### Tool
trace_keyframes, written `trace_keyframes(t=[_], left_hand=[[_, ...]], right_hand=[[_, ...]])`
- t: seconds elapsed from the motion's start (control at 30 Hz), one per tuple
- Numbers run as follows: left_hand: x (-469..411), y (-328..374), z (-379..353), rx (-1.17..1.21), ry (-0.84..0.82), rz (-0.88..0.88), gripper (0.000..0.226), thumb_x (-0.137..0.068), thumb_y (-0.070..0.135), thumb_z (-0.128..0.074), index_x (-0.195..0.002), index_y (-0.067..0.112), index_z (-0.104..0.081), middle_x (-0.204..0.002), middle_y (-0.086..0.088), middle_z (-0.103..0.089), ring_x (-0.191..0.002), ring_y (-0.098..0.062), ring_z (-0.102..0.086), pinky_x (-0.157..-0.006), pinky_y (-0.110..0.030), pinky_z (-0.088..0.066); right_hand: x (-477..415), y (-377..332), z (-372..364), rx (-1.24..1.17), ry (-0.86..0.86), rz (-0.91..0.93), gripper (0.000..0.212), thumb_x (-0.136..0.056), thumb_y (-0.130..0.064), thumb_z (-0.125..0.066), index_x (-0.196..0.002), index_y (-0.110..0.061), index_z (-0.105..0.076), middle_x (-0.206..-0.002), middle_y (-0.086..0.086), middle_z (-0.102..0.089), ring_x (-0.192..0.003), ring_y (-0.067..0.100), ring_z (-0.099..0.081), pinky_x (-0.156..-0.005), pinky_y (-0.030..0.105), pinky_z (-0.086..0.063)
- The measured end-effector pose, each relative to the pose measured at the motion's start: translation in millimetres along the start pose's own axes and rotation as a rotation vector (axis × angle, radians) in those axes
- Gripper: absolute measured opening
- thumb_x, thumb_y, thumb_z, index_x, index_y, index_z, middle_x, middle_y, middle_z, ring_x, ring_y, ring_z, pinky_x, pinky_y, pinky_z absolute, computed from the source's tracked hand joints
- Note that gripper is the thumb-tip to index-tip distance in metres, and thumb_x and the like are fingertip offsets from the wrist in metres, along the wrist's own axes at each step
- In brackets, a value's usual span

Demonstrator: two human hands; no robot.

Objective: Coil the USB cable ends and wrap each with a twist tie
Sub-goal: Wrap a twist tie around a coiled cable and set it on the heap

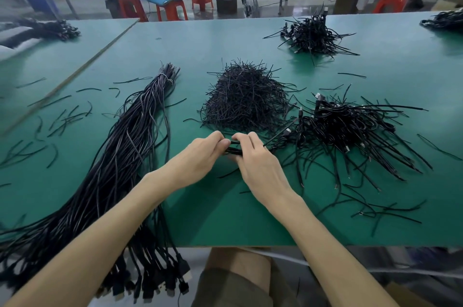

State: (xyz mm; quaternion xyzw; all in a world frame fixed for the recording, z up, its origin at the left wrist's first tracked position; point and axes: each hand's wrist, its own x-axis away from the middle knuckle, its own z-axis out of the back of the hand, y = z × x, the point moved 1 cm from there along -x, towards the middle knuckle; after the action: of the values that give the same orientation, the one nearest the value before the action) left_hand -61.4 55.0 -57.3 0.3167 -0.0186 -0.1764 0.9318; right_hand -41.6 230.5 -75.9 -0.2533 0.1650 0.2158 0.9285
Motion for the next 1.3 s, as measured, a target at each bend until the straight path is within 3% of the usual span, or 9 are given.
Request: trace_keyframes(t=[0.13,0.33,0.5,0.57,0.77,0.9,1.0,1.2,1.3], left_hand=[[1.5,-2.4,4.1,0.007,-0.05,0.0,0.039,-0.102,0.057,-0.026,-0.079,0.03,-0.041,-0.07,-0.002,-0.052,-0.06,-0.017,-0.041,-0.061,-0.038,-0.043],[0.6,-1.1,8.9,-0.076,-0.14,-0.019,0.041,-0.11,0.034,-0.037,-0.071,0.023,-0.041,-0.065,0.002,-0.047,-0.06,-0.017,-0.039,-0.063,-0.033,-0.037],[0.0,2.9,7.8,-0.064,-0.214,0.004,0.042,-0.11,0.039,-0.031,-0.092,0.013,-0.06,-0.087,-0.003,-0.065,-0.079,-0.021,-0.058,-0.077,-0.033,-0.046],[0.6,1.4,4.4,-0.041,-0.212,0.004,0.04,-0.11,0.039,-0.03,-0.086,0.02,-0.055,-0.08,0.003,-0.06,-0.073,-0.015,-0.053,-0.073,-0.031,-0.043],[-6.5,-8.6,4.7,0.02,0.131,-0.031,0.04,-0.11,0.038,-0.035,-0.074,0.023,-0.047,-0.068,0.007,-0.053,-0.059,-0.007,-0.044,-0.059,-0.026,-0.038],[-21.3,-17.9,5.2,0.57,0.386,0.207,0.042,-0.112,0.034,-0.037,-0.075,0.017,-0.048,-0.056,0.011,-0.038,-0.046,-0.007,-0.031,-0.045,-0.023,-0.027],[-21.0,-24.4,-2.1,0.808,0.415,0.268,0.039,-0.112,0.036,-0.034,-0.08,0.017,-0.045,-0.055,0.014,-0.03,-0.045,-0.008,-0.024,-0.042,-0.02,-0.021],[-20.2,-28.2,-5.2,0.818,0.398,0.25,0.041,-0.112,0.039,-0.033,-0.079,0.017,-0.044,-0.056,0.013,-0.028,-0.046,-0.009,-0.021,-0.042,-0.021,-0.02],[-20.8,-28.1,-6.1,0.796,0.393,0.259,0.042,-0.111,0.041,-0.034,-0.08,0.016,-0.045,-0.056,0.014,-0.03,-0.046,-0.008,-0.022,-0.042,-0.021,-0.021]], right_hand=[[1.3,-2.0,1.2,0.024,-0.013,0.039,0.03,-0.103,-0.031,-0.053,-0.124,-0.009,-0.056,-0.109,0.005,-0.053,-0.089,0.028,-0.061,-0.057,0.039,-0.05],[1.5,-1.5,-0.1,0.012,-0.068,0.041,0.029,-0.105,-0.034,-0.049,-0.118,-0.01,-0.059,-0.108,0.003,-0.053,-0.094,0.023,-0.056,-0.065,0.042,-0.052],[1.8,-1.5,0.4,0.026,-0.092,0.058,0.038,-0.103,-0.037,-0.034,-0.117,-0.01,-0.057,-0.107,0.003,-0.052,-0.097,0.024,-0.055,-0.067,0.043,-0.053],[1.4,-0.3,-0.7,0.038,-0.095,0.063,0.034,-0.105,-0.035,-0.039,-0.12,-0.01,-0.056,-0.109,0.003,-0.052,-0.099,0.023,-0.055,-0.069,0.042,-0.054],[0.1,-4.3,4.6,0.013,0.079,0.122,0.062,-0.102,-0.029,-0.056,-0.156,-0.009,-0.033,-0.138,0.009,-0.046,-0.09,0.016,-0.057,-0.075,0.031,-0.059],[-0.7,-4.2,9.0,-0.061,0.235,0.151,0.057,-0.102,-0.019,-0.06,-0.154,-0.01,-0.039,-0.152,0.009,-0.036,-0.104,0.015,-0.055,-0.09,0.029,-0.057],[-1.4,-2.6,5.8,-0.079,0.278,0.133,0.04,-0.101,-0.011,-0.06,-0.139,-0.003,-0.052,-0.14,0.011,-0.046,-0.111,0.021,-0.057,-0.096,0.035,-0.053],[-14.8,12.8,3.8,-0.337,0.265,-0.206,0.025,-0.101,-0.016,-0.06,-0.125,-0.01,-0.06,-0.119,-0.003,-0.05,-0.109,0.01,-0.052,-0.099,0.034,-0.049],[-28.8,16.7,9.2,-0.306,0.246,-0.238,0.025,-0.1,-0.015,-0.06,-0.124,-0.009,-0.061,-0.118,-0.002,-0.051,-0.11,0.013,-0.052,-0.098,0.033,-0.049]])
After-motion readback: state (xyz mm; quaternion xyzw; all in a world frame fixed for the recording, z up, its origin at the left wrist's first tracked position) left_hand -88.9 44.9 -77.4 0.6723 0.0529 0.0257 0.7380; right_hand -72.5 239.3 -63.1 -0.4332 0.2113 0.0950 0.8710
